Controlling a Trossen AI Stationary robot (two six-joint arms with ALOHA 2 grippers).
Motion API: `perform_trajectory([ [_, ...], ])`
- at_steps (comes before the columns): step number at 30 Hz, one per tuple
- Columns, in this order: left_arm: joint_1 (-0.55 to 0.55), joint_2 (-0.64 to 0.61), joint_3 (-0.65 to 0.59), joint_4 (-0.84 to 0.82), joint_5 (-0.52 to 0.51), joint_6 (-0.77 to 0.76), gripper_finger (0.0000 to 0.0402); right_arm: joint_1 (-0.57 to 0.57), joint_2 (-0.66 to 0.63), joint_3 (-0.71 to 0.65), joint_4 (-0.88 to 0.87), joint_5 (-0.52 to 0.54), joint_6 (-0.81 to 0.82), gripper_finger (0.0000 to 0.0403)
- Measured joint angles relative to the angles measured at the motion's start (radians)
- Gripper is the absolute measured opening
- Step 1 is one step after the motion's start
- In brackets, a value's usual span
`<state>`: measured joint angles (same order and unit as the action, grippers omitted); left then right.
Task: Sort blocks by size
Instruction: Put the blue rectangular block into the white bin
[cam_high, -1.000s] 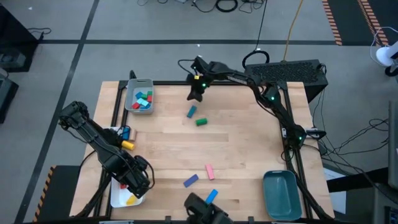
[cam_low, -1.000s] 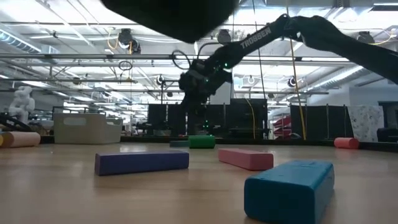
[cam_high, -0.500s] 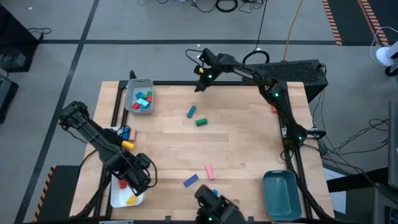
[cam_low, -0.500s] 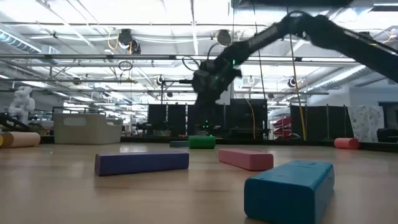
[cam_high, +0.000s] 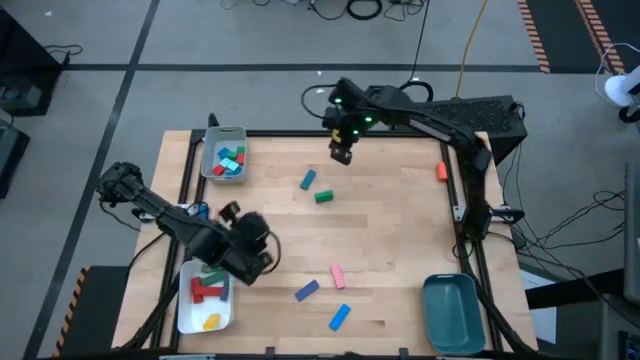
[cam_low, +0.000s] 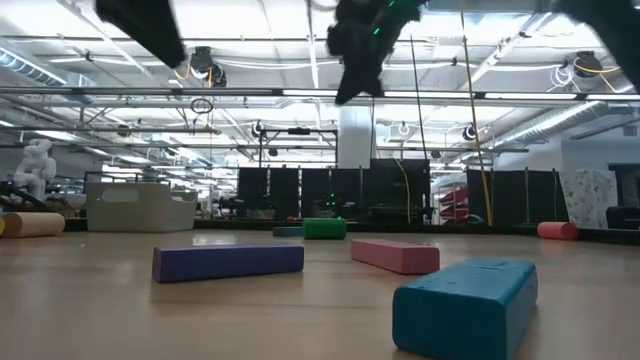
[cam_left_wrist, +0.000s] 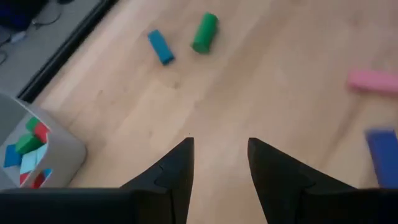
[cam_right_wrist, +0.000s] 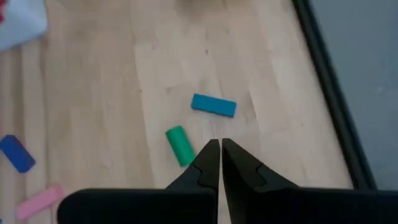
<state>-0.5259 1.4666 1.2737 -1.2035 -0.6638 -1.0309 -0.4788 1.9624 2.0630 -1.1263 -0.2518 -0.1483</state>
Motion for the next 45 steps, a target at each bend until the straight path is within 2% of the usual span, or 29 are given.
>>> perform_trajectory([
  [5, 0.180, 0.000, -0.041, 0.140, 0.041, 0.141, 0.0153, 0.035, -0.243, -0.270, 0.119, 0.094, 0.078, 0.0000],
  [10, 0.386, 0.000, -0.126, 0.421, 0.173, 0.422, 0.0153, 0.104, -0.526, -0.703, 0.333, 0.186, 0.218, 0.0000],
  [16, 0.576, 0.001, -0.244, 0.756, 0.277, 0.663, 0.0153, 0.256, -0.863, -1.224, 0.663, 0.324, 0.476, 0.0000],
  [19, 0.656, 0.001, -0.297, 0.884, 0.334, 0.731, 0.0153, 0.339, -0.993, -1.427, 0.828, 0.339, 0.609, 0.0000],
  [22, 0.731, 0.008, -0.356, 1.028, 0.450, 0.769, 0.0159, 0.417, -1.065, -1.579, 0.971, 0.366, 0.710, 0.0000],
  [25, 0.794, 0.046, -0.387, 1.095, 0.540, 0.784, 0.0184, 0.474, -1.089, -1.648, 1.047, 0.437, 0.758, 0.0000],
  [27, 0.824, 0.093, -0.388, 1.138, 0.565, 0.785, 0.0209, 0.494, -1.086, -1.656, 1.041, 0.494, 0.765, 0.0000],
  [30, 0.854, 0.176, -0.388, 1.205, 0.565, 0.783, 0.0250, 0.509, -1.068, -1.656, 1.049, 0.557, 0.764, 0.0000],
  [33, 0.879, 0.251, -0.386, 1.263, 0.544, 0.777, 0.0278, 0.510, -1.052, -1.651, 1.049, 0.565, 0.757, 0.0000],
  [39, 0.913, 0.358, -0.377, 1.280, 0.536, 0.737, 0.0288, 0.520, -1.025, -1.651, 1.044, 0.568, 0.765, 0.0000],
  [45, 0.930, 0.403, -0.375, 1.285, 0.526, 0.724, 0.0288, 0.528, -0.987, -1.650, 1.049, 0.569, 0.793, 0.0000],
])
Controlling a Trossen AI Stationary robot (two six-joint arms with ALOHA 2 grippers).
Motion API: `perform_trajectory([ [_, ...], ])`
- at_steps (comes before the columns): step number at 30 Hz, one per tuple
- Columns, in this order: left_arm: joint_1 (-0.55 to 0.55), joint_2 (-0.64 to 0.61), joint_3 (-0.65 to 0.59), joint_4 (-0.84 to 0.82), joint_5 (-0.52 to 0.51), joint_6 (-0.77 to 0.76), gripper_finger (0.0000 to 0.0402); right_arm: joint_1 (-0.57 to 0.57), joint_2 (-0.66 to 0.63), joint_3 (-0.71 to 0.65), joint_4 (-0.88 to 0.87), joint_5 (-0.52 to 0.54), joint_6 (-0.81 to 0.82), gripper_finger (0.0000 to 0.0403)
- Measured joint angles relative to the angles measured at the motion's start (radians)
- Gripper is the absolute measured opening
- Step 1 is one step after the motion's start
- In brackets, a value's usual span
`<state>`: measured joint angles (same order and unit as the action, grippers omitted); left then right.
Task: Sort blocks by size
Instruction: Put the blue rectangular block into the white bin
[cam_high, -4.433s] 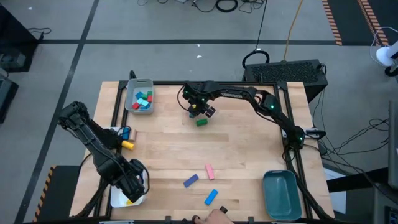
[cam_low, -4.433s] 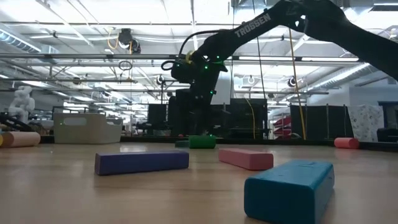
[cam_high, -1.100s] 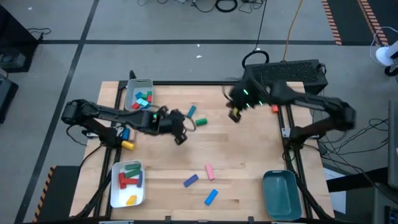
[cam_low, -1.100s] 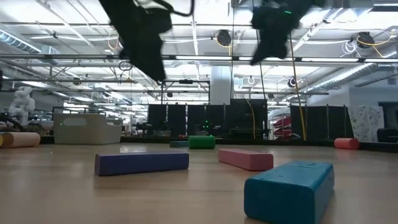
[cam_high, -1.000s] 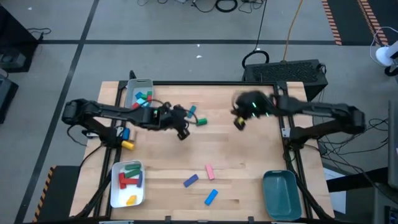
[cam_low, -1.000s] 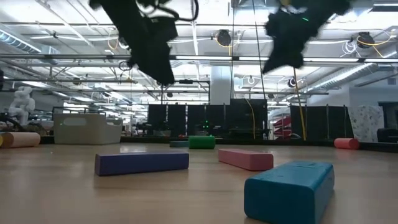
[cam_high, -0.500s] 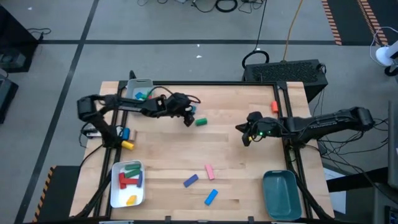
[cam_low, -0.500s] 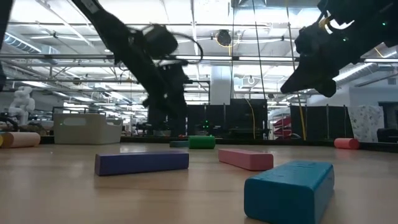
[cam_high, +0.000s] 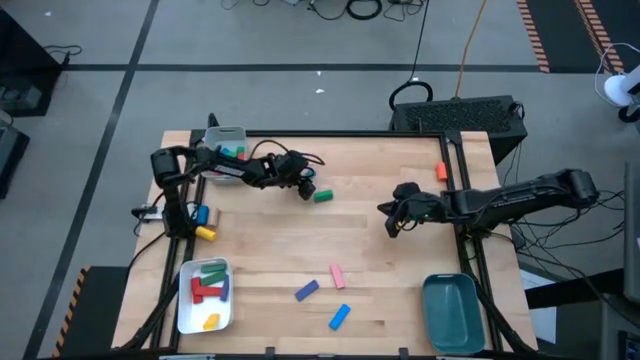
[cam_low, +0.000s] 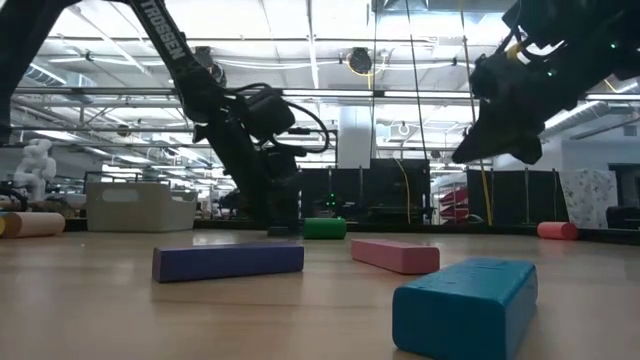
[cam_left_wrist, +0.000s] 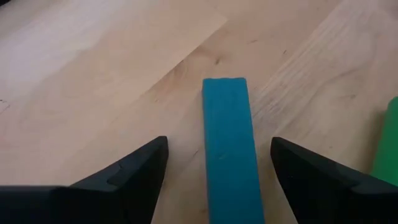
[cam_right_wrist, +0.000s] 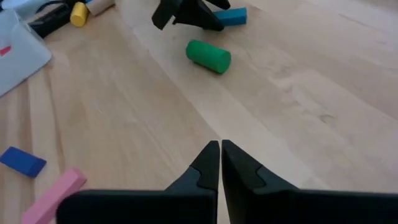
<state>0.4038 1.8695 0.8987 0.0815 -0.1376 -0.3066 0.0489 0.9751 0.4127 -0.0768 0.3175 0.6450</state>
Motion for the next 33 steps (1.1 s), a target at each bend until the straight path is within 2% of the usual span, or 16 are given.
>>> perform_trajectory([
  [3, 0.000, 0.005, 0.001, -0.001, -0.005, -0.001, 0.0283, 0.000, 0.016, 0.000, -0.001, 0.009, 0.006, 0.0000],
  [6, 0.000, 0.005, 0.001, -0.005, -0.011, -0.001, 0.0259, 0.000, 0.024, 0.000, -0.001, 0.043, 0.026, 0.0000],
  [11, 0.002, 0.006, 0.001, -0.013, -0.021, -0.001, 0.0175, 0.004, 0.027, 0.000, 0.028, 0.050, 0.020, 0.0000],
  [15, 0.002, 0.002, 0.001, -0.016, -0.015, 0.018, 0.0104, 0.039, 0.057, 0.001, 0.123, 0.050, -0.046, 0.0000],
  [20, -0.008, -0.026, -0.002, -0.057, 0.026, 0.039, 0.0103, 0.090, 0.150, 0.001, 0.254, 0.049, -0.098, 0.0000],
  [26, -0.046, -0.134, -0.004, -0.197, 0.032, 0.040, 0.0103, 0.128, 0.268, 0.001, 0.286, 0.047, -0.081, 0.0000],
  [33, -0.168, -0.293, -0.003, -0.372, 0.004, 0.022, 0.0103, 0.157, 0.408, 0.060, 0.359, 0.043, -0.108, 0.0000],
])
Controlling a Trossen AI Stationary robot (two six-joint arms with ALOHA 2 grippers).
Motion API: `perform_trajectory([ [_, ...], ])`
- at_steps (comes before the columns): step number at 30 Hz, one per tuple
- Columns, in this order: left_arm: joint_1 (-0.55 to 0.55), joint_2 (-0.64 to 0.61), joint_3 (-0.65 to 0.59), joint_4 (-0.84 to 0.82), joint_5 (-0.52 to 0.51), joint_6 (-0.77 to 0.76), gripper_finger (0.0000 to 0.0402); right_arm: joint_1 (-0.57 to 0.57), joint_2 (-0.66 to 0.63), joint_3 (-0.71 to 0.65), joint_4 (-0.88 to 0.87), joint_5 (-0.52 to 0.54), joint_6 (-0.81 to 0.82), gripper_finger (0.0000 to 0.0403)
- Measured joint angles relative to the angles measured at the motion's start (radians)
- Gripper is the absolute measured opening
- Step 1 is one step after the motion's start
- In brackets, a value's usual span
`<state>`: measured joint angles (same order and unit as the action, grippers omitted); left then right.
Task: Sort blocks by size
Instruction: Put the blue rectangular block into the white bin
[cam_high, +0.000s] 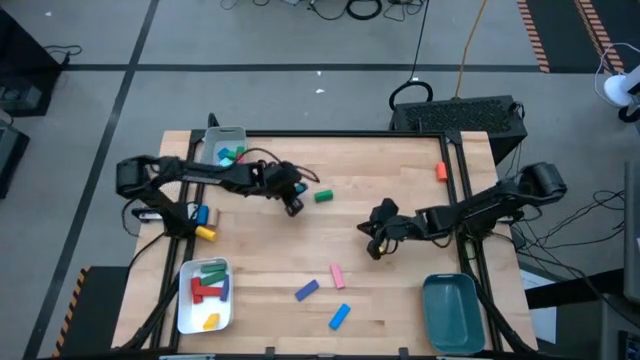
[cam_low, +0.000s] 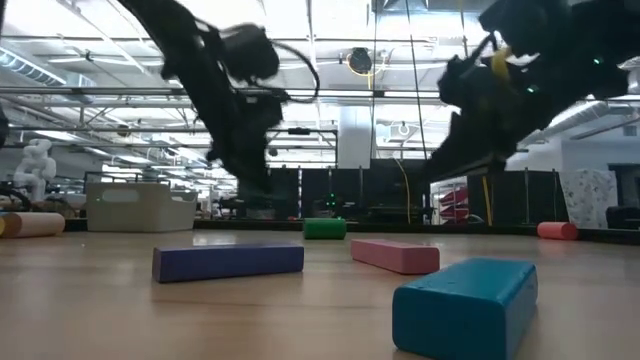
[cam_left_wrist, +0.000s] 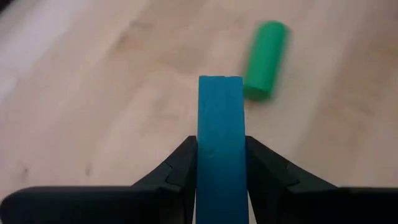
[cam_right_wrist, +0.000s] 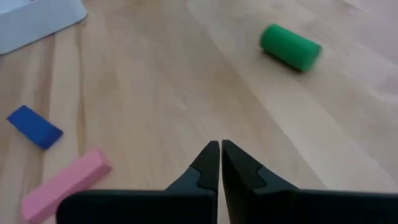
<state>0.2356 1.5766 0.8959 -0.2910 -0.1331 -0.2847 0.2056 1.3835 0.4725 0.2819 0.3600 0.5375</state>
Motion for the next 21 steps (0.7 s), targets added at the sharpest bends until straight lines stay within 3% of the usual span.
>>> perform_trajectory([
  [7, -0.183, -0.149, 0.000, -0.183, -0.007, -0.129, 0.0103, 0.026, 0.144, 0.128, 0.000, -0.057, -0.069, 0.0000],
  [13, -0.388, -0.220, 0.001, -0.397, -0.021, -0.317, 0.0103, 0.062, 0.275, 0.214, -0.002, -0.185, -0.164, 0.0000],
  [21, -0.641, -0.239, 0.001, -0.491, -0.033, -0.619, 0.0107, 0.070, 0.378, 0.301, -0.003, -0.179, -0.184, 0.0000],
])
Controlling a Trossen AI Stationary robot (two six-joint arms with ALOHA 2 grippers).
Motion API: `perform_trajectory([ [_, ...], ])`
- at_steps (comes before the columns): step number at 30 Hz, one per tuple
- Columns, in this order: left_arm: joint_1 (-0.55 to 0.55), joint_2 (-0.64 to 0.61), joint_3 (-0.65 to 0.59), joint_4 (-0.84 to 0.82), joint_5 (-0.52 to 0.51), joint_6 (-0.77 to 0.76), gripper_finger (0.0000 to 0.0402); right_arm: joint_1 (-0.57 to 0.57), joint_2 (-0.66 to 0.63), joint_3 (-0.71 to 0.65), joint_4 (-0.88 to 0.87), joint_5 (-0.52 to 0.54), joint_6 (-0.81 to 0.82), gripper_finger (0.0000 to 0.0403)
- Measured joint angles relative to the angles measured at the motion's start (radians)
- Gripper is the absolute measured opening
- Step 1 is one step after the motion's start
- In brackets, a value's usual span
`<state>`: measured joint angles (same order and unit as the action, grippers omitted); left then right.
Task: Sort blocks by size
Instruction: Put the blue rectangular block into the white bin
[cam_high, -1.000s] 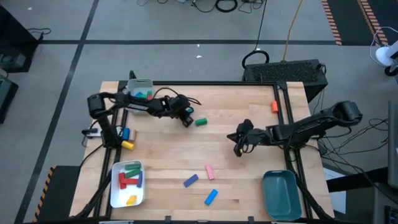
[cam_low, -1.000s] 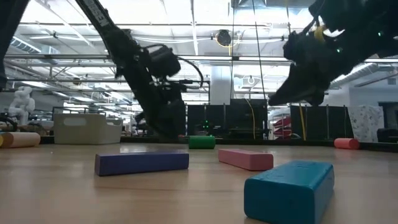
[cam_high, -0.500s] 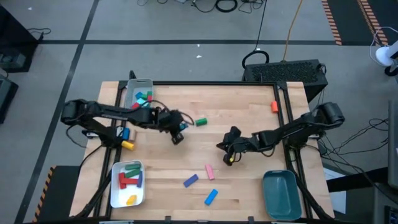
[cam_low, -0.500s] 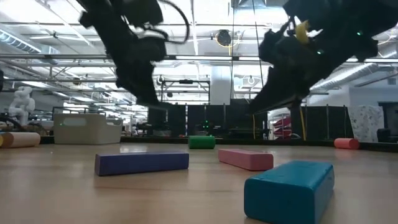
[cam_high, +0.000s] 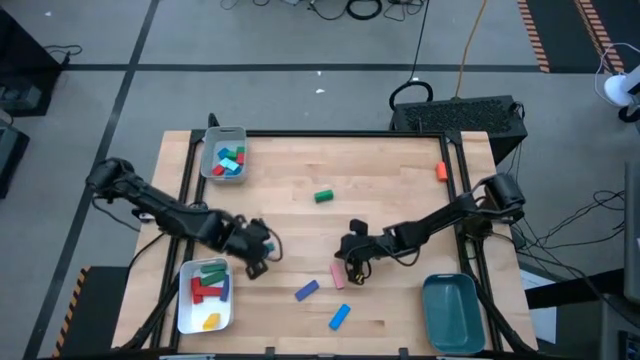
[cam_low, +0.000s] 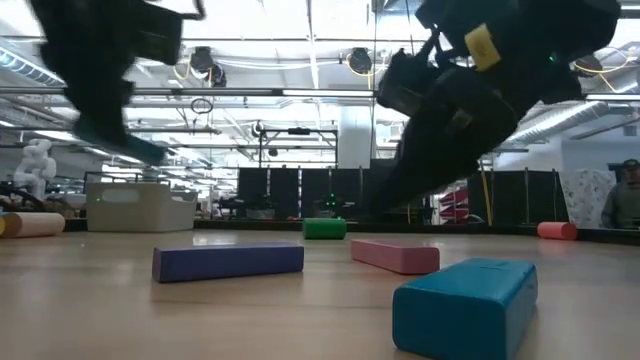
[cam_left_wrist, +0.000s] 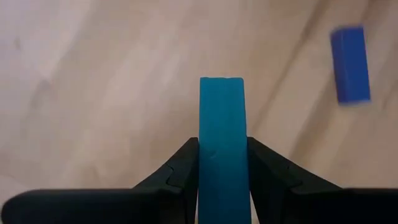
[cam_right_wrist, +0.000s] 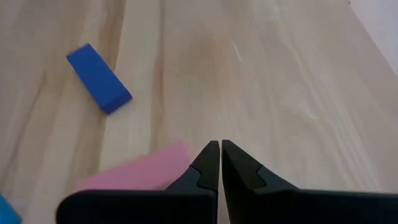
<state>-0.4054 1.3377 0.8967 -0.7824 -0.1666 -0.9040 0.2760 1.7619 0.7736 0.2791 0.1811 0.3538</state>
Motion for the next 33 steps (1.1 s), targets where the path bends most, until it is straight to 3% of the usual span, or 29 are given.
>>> perform_trajectory([
  [6, -0.156, -0.010, 0.014, -0.049, 0.059, -0.163, 0.0107, 0.000, 0.010, 0.029, 0.002, 0.000, 0.000, 0.0000],
  [14, -0.343, -0.040, 0.085, -0.142, 0.168, -0.202, 0.0107, 0.000, 0.010, 0.032, 0.011, 0.000, 0.000, 0.0000],
  [20, -0.466, -0.043, 0.085, -0.249, 0.192, -0.339, 0.0107, 0.000, 0.010, 0.033, 0.016, 0.000, 0.000, 0.0000],
  [28, -0.532, -0.042, 0.078, -0.290, 0.191, -0.452, 0.0127, 0.008, 0.010, 0.033, 0.079, -0.003, -0.044, 0.0002],
  [33, -0.534, -0.042, 0.078, -0.282, 0.180, -0.451, 0.0137, 0.029, 0.010, 0.033, 0.174, -0.003, -0.087, 0.0033],
])
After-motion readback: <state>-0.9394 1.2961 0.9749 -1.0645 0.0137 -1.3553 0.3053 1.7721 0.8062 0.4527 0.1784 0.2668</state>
